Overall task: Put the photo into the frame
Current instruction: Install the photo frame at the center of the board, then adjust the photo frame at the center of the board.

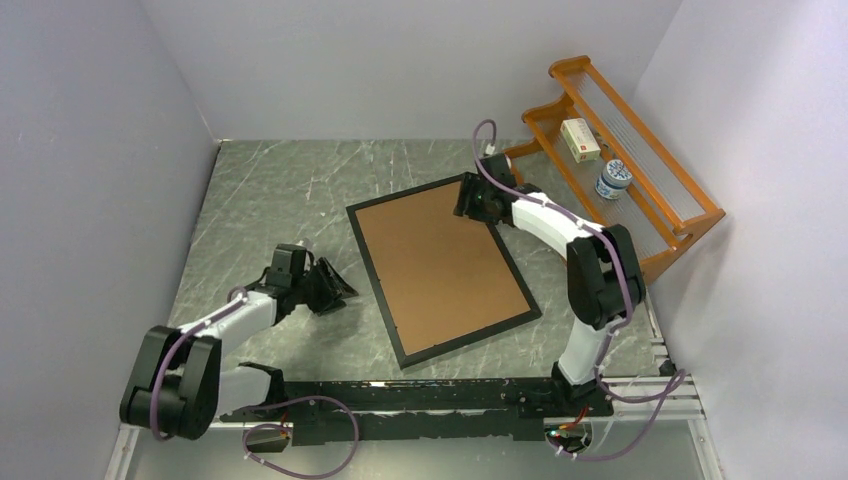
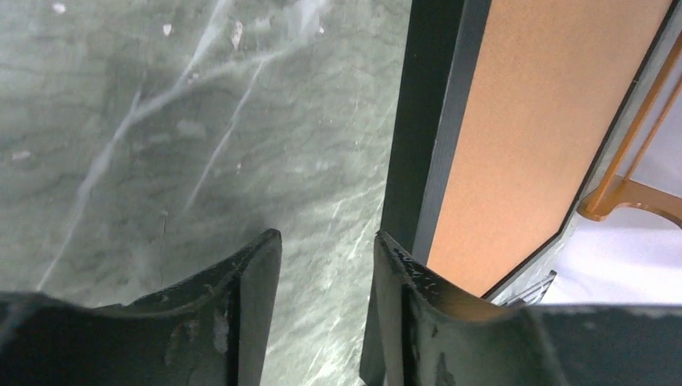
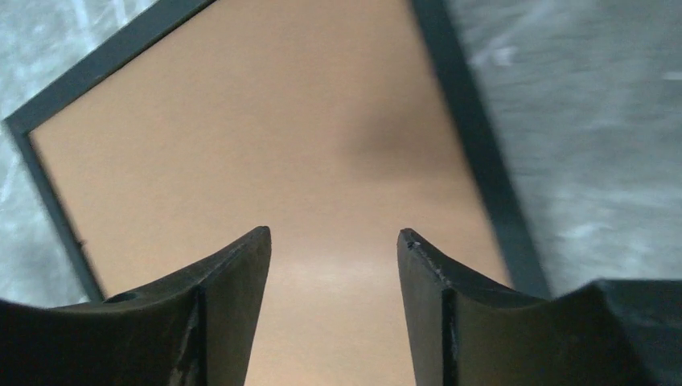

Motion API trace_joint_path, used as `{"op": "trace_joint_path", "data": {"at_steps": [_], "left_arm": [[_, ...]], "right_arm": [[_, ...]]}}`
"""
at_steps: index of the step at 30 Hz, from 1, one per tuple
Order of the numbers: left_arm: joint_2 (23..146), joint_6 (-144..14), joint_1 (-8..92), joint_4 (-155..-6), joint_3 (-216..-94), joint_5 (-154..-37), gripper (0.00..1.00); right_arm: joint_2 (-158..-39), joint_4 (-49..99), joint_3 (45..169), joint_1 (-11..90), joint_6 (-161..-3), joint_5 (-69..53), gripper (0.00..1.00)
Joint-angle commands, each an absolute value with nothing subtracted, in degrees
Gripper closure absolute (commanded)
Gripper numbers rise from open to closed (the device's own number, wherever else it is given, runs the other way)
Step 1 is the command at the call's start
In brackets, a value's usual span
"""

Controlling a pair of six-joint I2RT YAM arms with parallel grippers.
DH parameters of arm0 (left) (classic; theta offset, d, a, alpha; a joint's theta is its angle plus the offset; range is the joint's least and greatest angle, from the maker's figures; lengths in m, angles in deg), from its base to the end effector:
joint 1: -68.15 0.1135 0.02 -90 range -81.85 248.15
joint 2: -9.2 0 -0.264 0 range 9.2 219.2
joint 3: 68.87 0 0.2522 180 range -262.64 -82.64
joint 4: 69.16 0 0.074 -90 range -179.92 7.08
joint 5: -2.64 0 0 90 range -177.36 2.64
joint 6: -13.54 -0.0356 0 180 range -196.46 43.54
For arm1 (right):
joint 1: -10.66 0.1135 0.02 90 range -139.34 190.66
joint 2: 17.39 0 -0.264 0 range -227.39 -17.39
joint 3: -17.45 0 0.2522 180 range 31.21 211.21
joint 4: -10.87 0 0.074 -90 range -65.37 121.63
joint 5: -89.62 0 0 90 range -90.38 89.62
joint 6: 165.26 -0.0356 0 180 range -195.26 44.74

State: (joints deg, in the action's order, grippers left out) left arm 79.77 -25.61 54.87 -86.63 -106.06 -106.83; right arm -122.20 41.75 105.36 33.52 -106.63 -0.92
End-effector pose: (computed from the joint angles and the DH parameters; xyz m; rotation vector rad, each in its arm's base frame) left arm 0.2023 -0.0599 0.1403 -0.6877 2.5150 -0.8697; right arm 0.3707 0.1566 0.2142 0.1776 2.4472 0.4420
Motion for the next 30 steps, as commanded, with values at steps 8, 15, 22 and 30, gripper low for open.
{"op": "trace_joint_path", "data": {"at_steps": [8, 15, 22, 30], "left_arm": [[79.72, -27.41, 54.7, -85.69, -108.76, -109.43, 0.21], [88.1, -27.55, 54.7, -77.57, -111.29, -111.5, 0.17], [98.9, -29.8, 54.7, -78.58, -121.19, -108.88, 0.19], [106.42, -33.45, 54.86, -82.46, -130.38, -110.08, 0.22]], "right_arm": [[-111.12, 40.4, 88.1, 26.54, -107.45, 10.88, 0.13], [-106.09, 37.17, 80.02, 23.27, -109.44, -0.71, 0.11], [-103.54, 33.11, 71.15, 22.99, -112.24, -14.12, 0.14], [-95.67, 29.93, 61.12, 25.16, -113.85, -25.87, 0.15]]}}
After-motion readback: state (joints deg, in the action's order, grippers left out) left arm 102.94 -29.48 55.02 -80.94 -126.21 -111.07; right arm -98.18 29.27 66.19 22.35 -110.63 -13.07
